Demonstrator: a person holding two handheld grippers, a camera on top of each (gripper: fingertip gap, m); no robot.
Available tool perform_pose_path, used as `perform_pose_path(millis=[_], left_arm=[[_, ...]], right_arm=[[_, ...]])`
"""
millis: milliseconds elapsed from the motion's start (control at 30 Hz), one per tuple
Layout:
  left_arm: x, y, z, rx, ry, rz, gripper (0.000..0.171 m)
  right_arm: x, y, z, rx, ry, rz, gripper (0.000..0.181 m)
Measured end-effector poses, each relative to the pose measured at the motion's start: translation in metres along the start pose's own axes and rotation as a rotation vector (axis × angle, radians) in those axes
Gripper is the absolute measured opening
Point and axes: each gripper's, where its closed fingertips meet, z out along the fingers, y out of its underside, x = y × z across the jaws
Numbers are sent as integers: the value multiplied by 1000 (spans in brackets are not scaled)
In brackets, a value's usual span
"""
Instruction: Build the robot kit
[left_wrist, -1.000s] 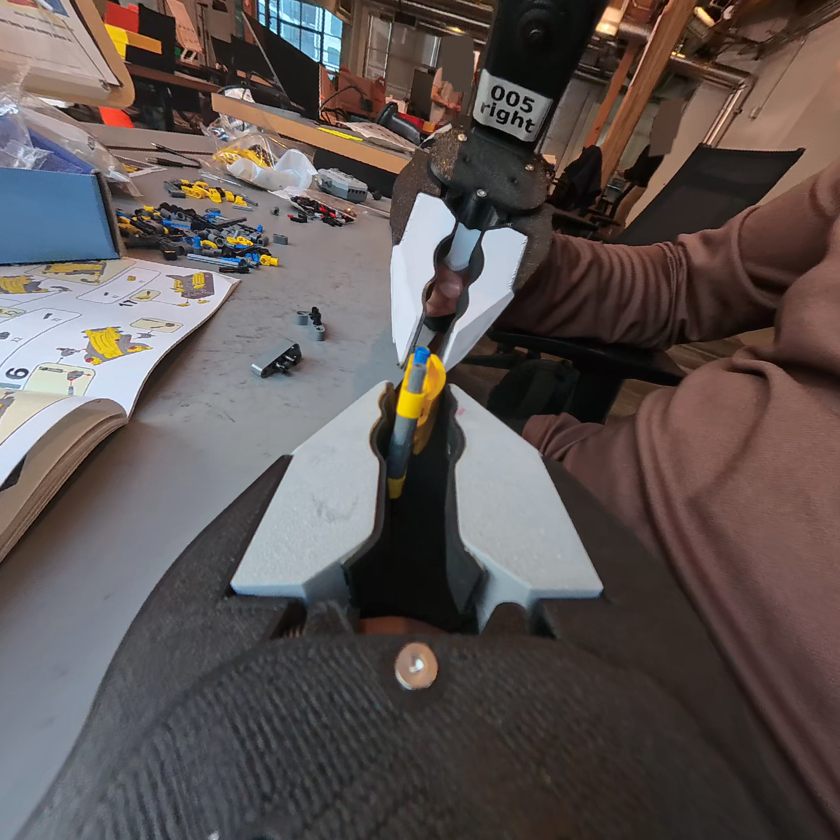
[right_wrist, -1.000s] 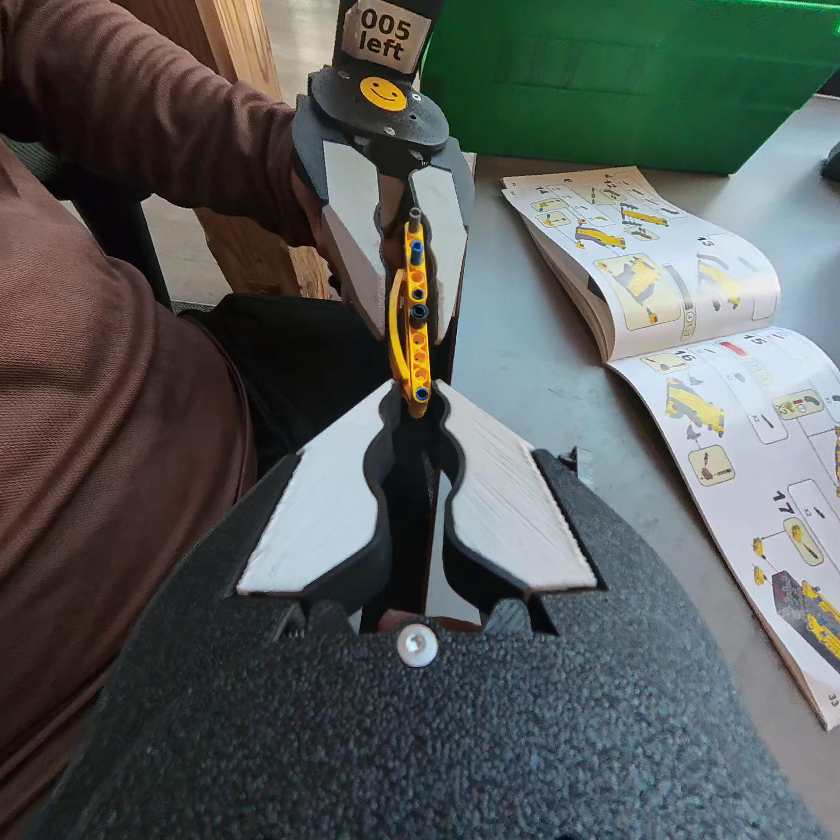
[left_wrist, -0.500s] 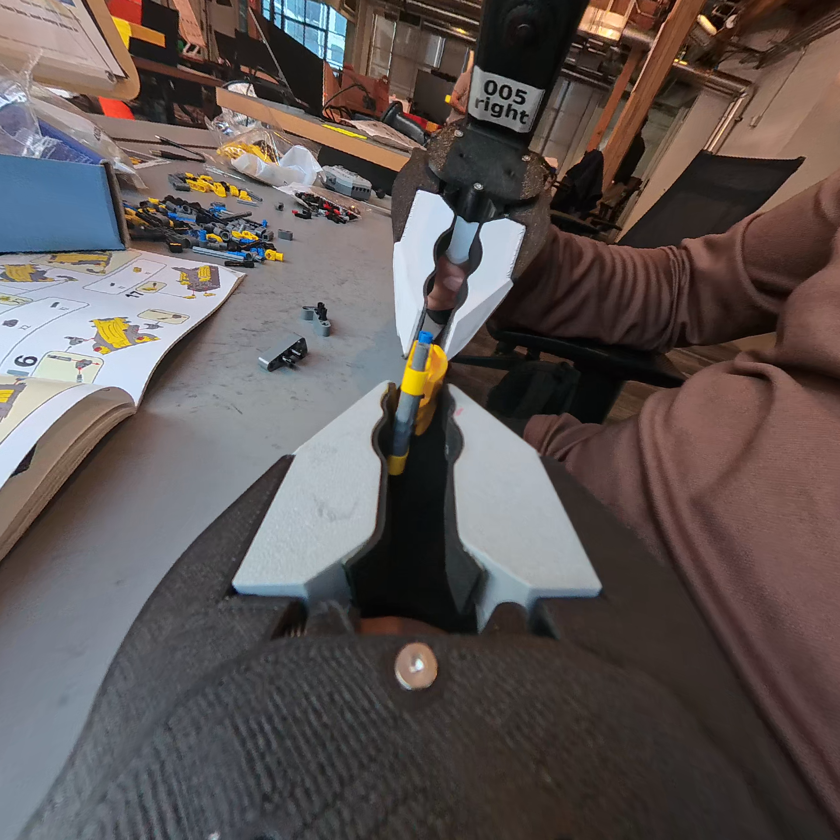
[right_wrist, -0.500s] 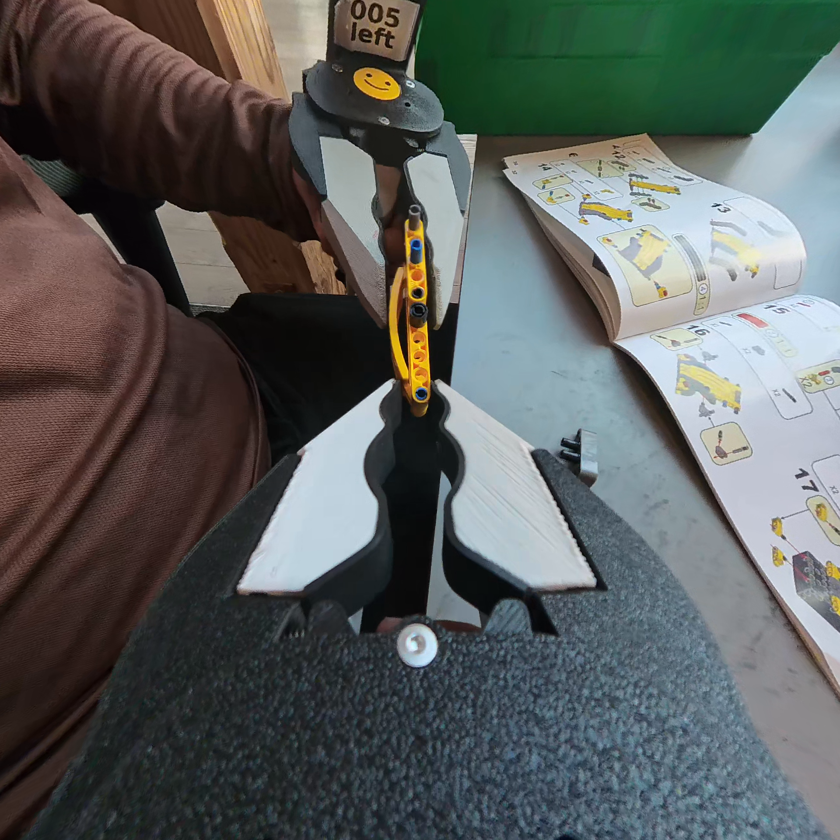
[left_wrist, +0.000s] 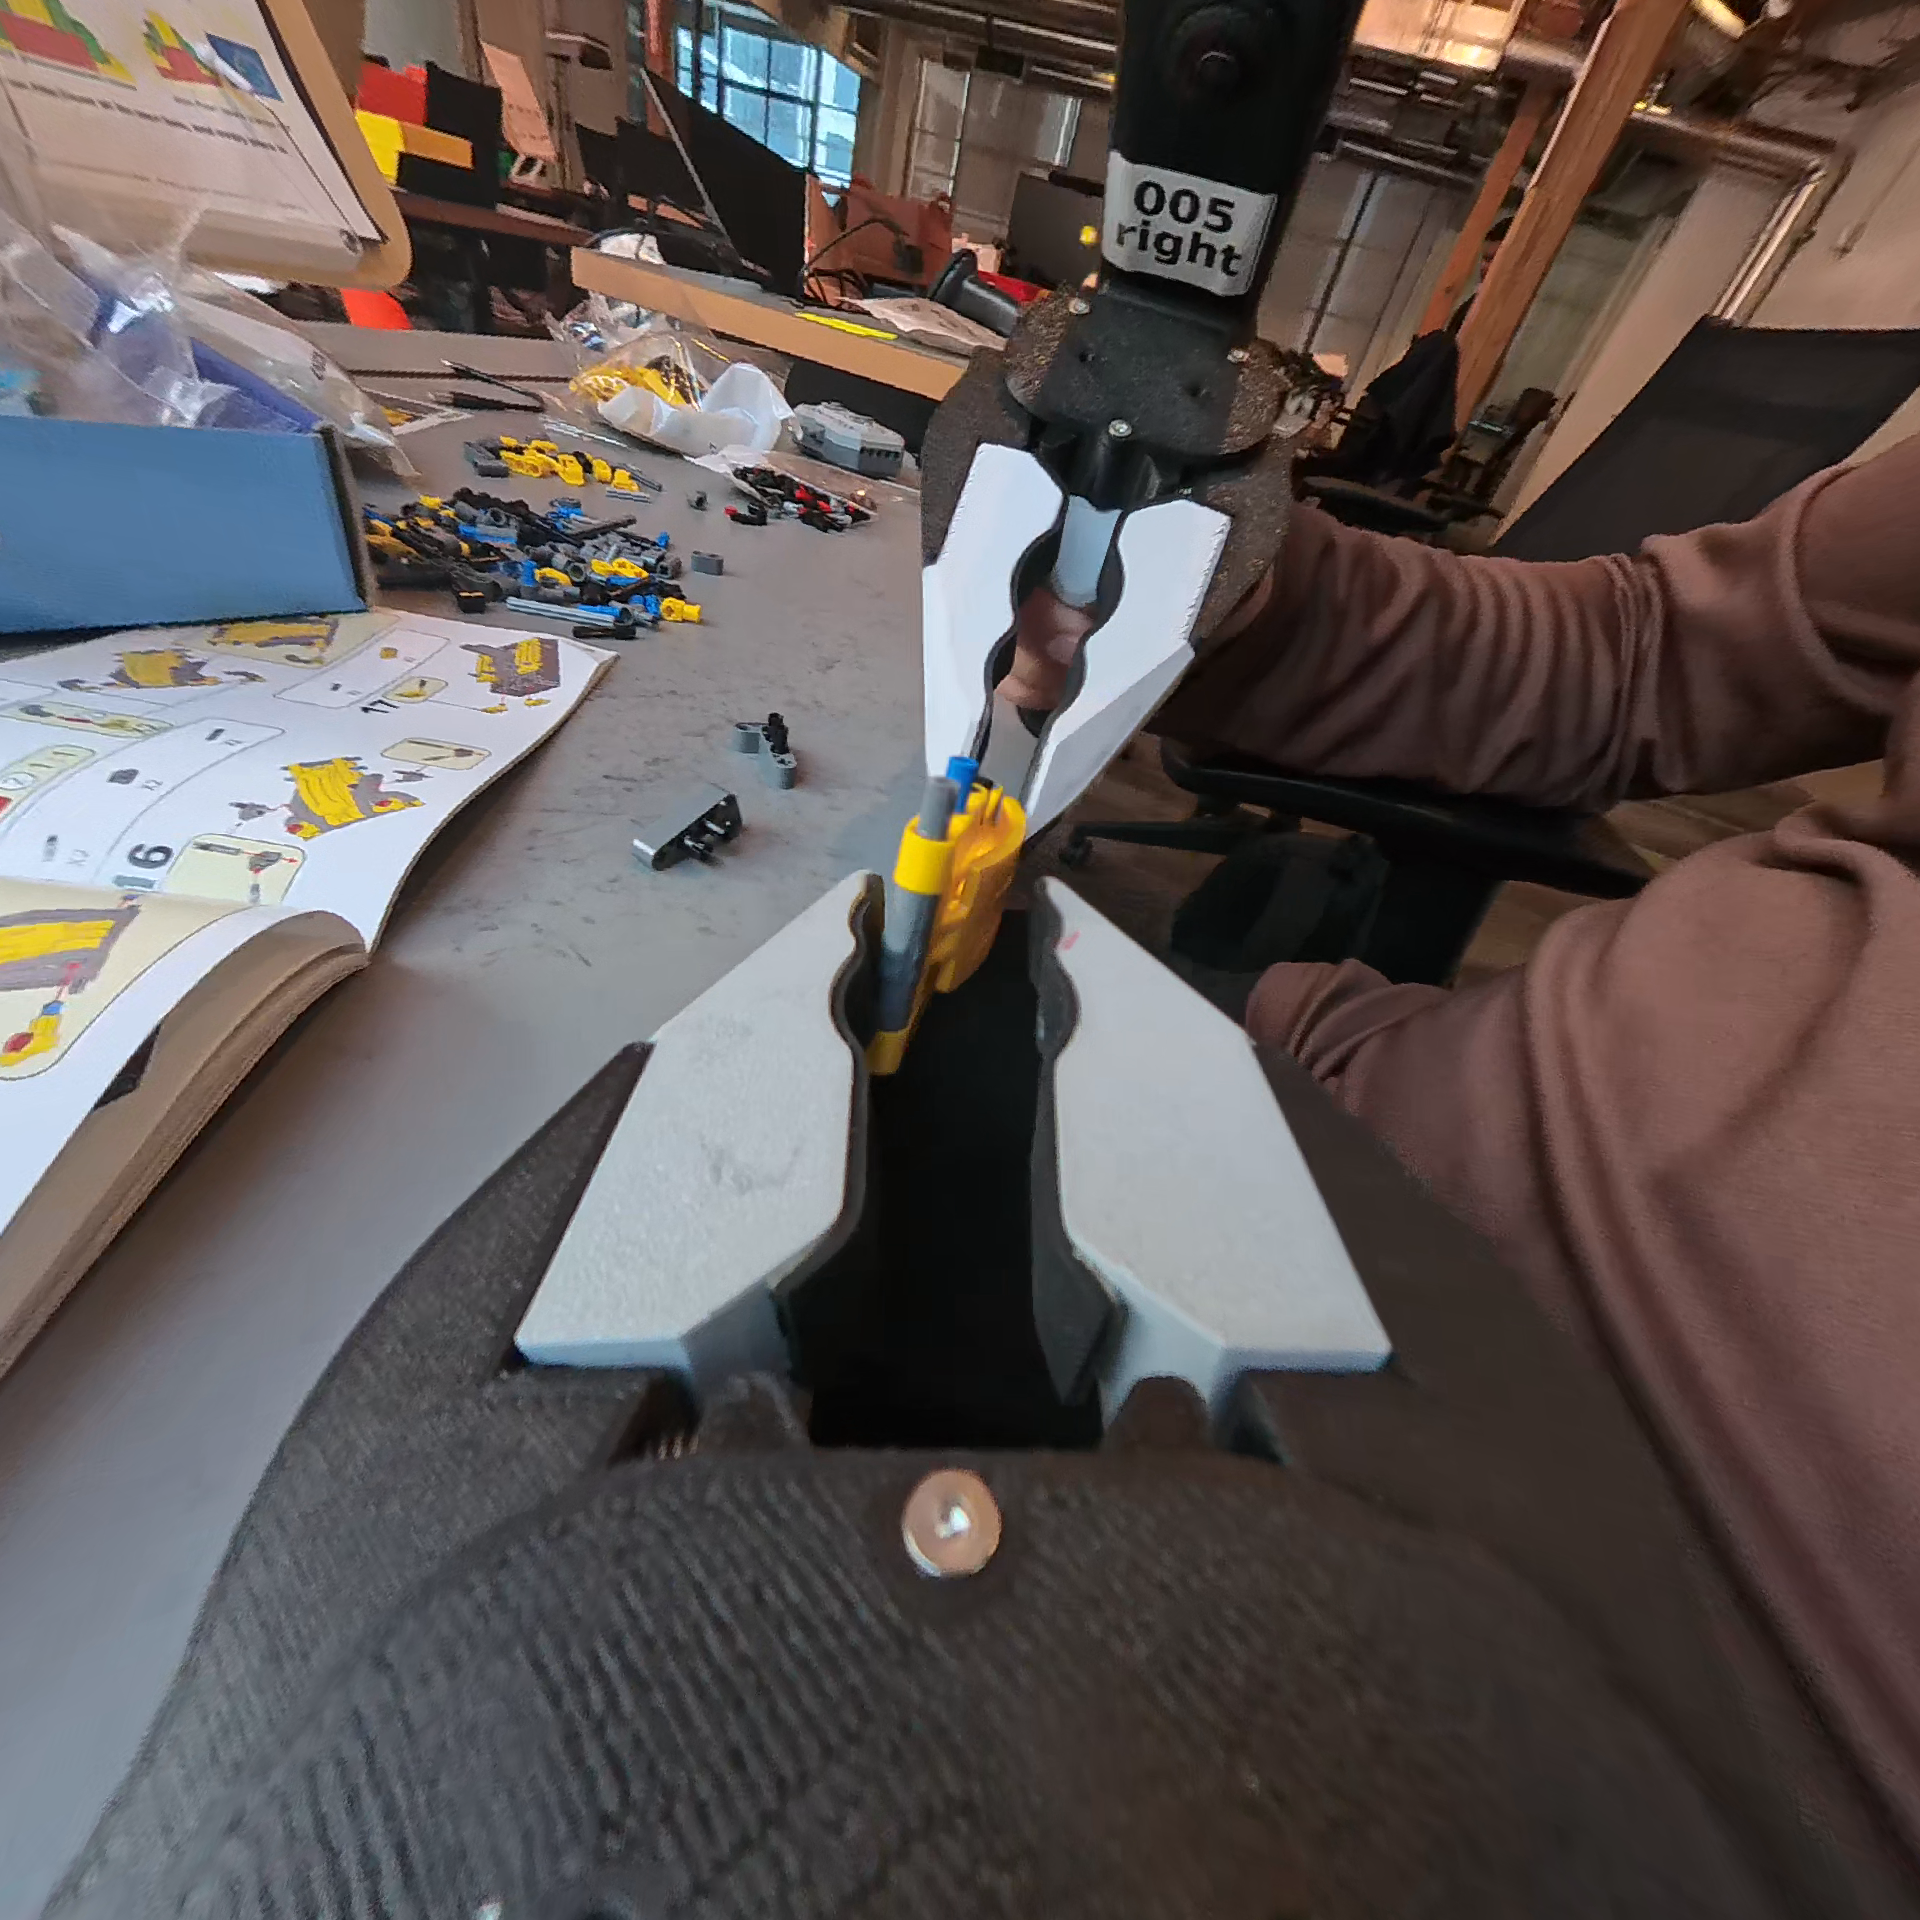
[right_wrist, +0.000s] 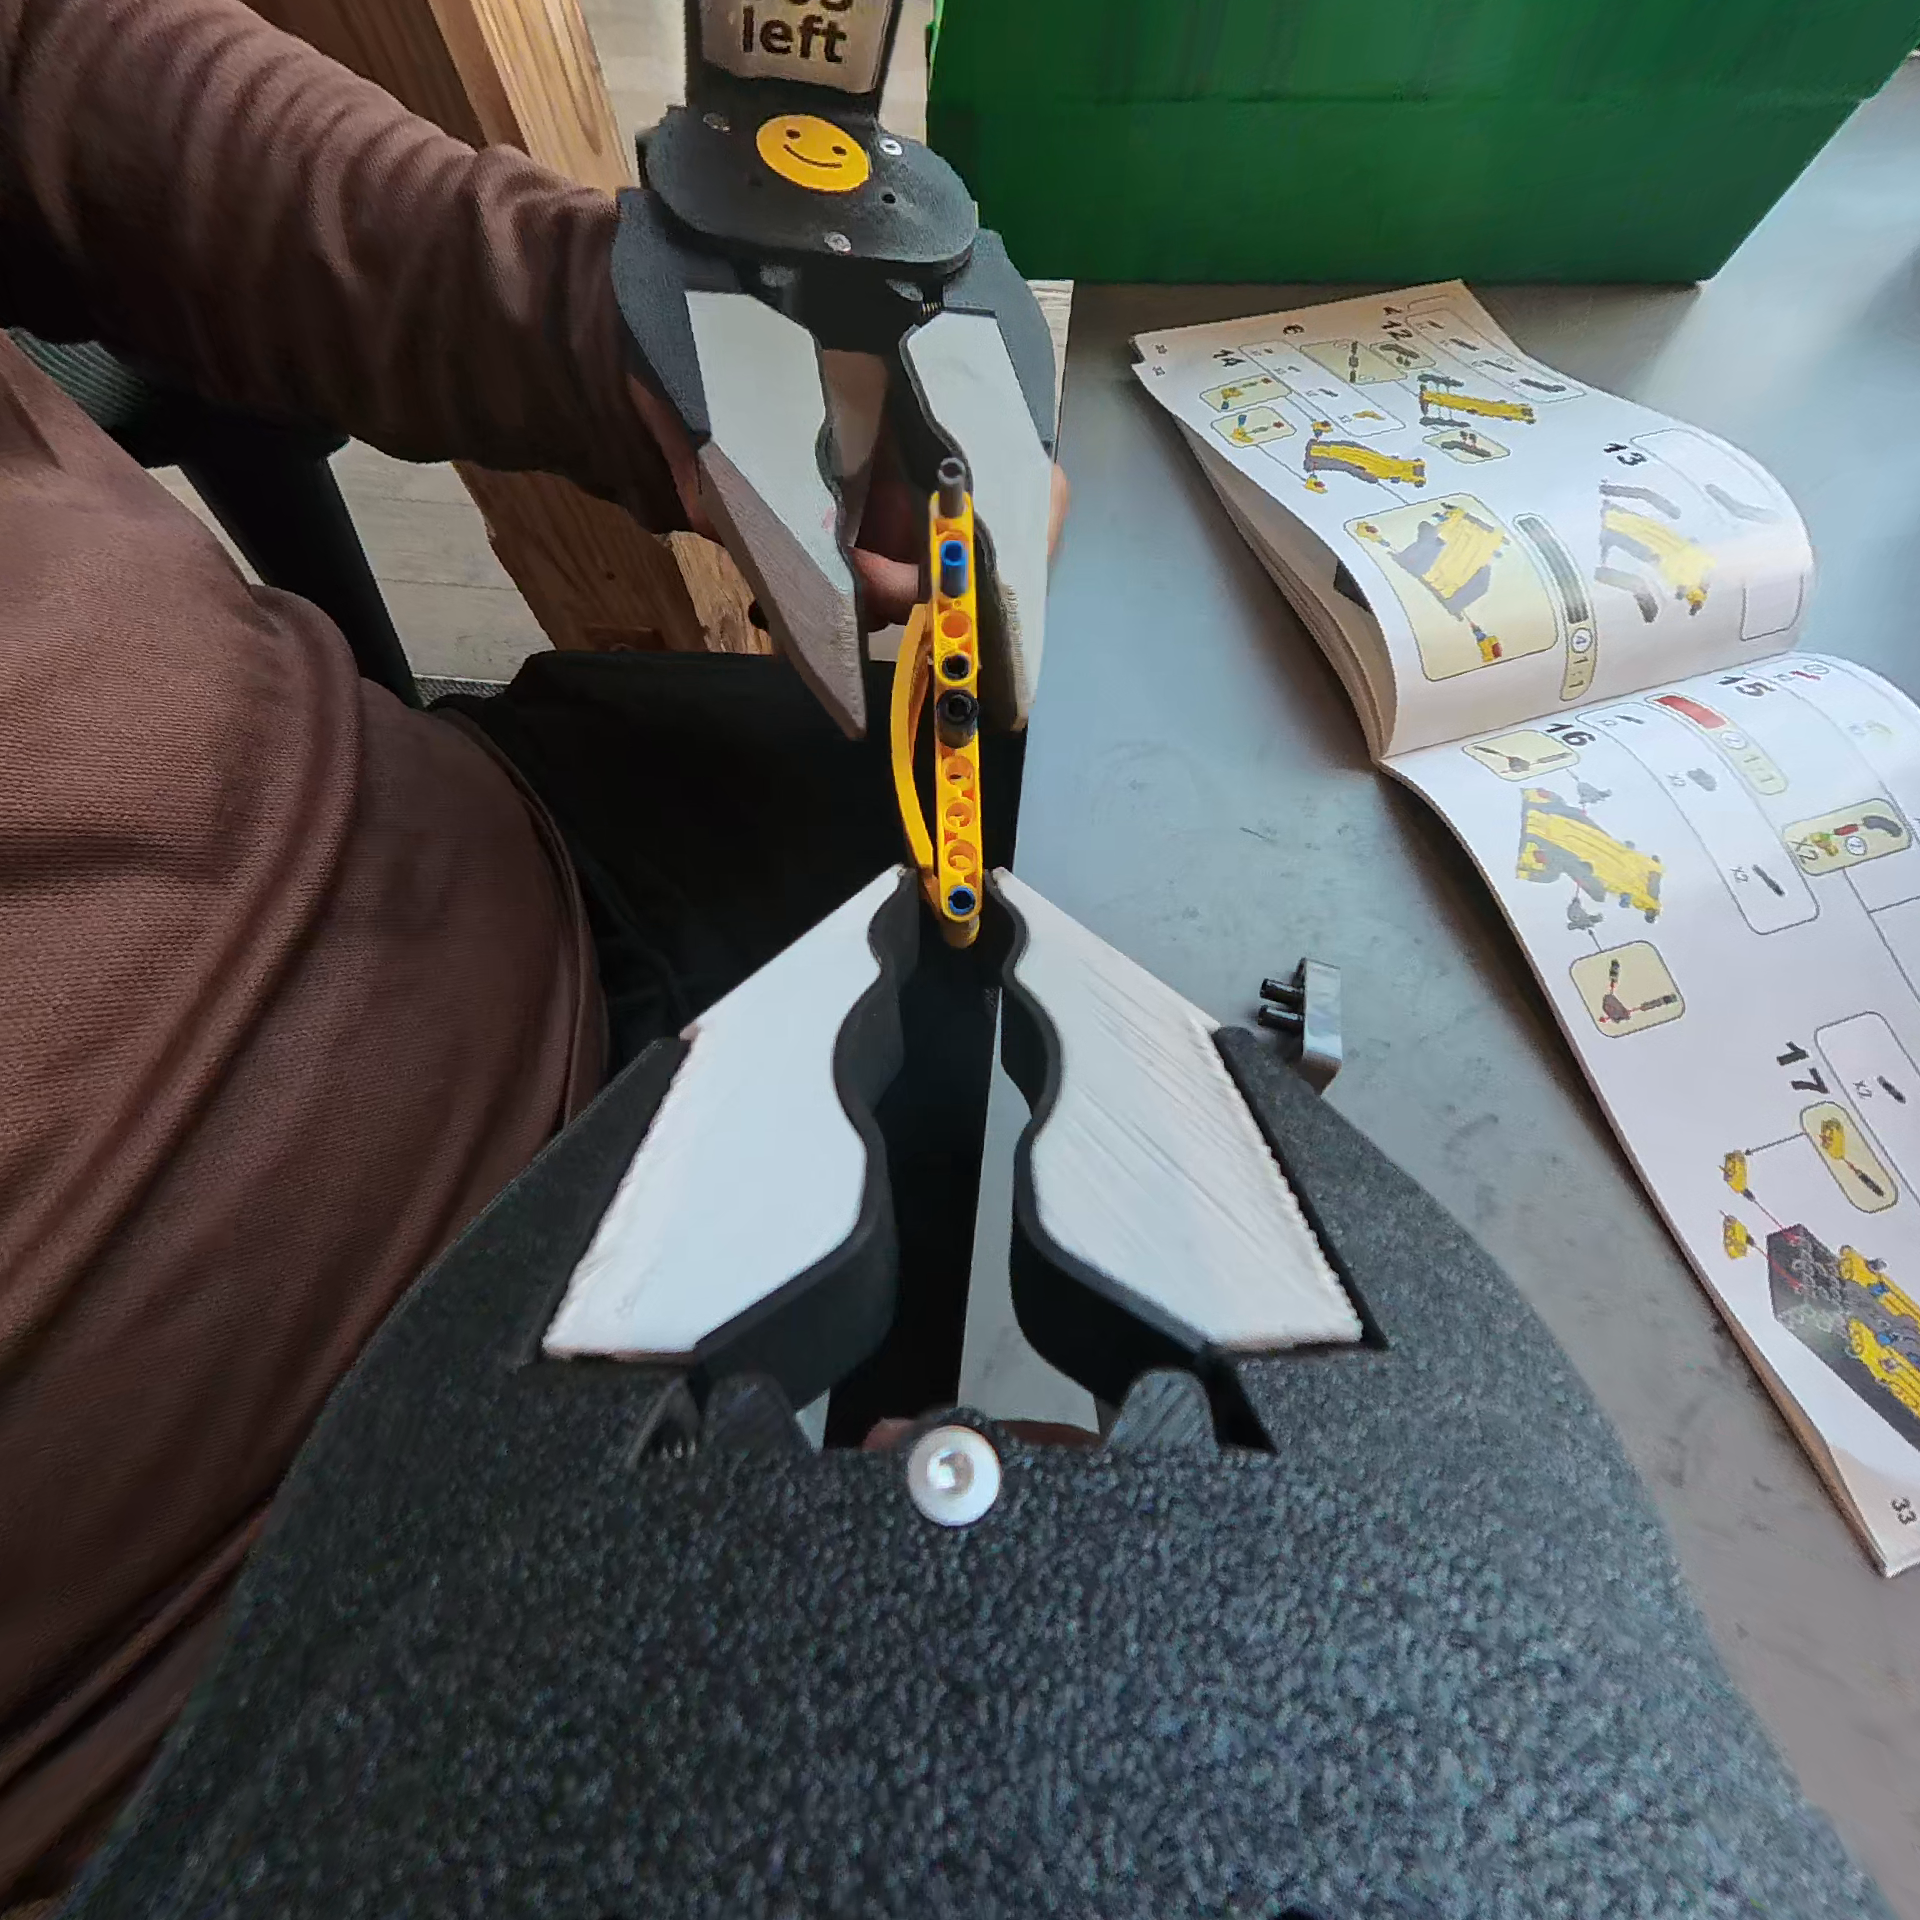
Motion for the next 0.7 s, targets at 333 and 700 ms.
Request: perform_pose_path(millis=[333, 700], left_arm=[[0, -4, -2, 18, 25, -56, 33], [1, -3, -2, 8, 31, -47, 19]], right_arm=[[-1, 3, 0, -11, -14, 3, 10], [-3, 1, 1, -5, -23, 0, 10]])
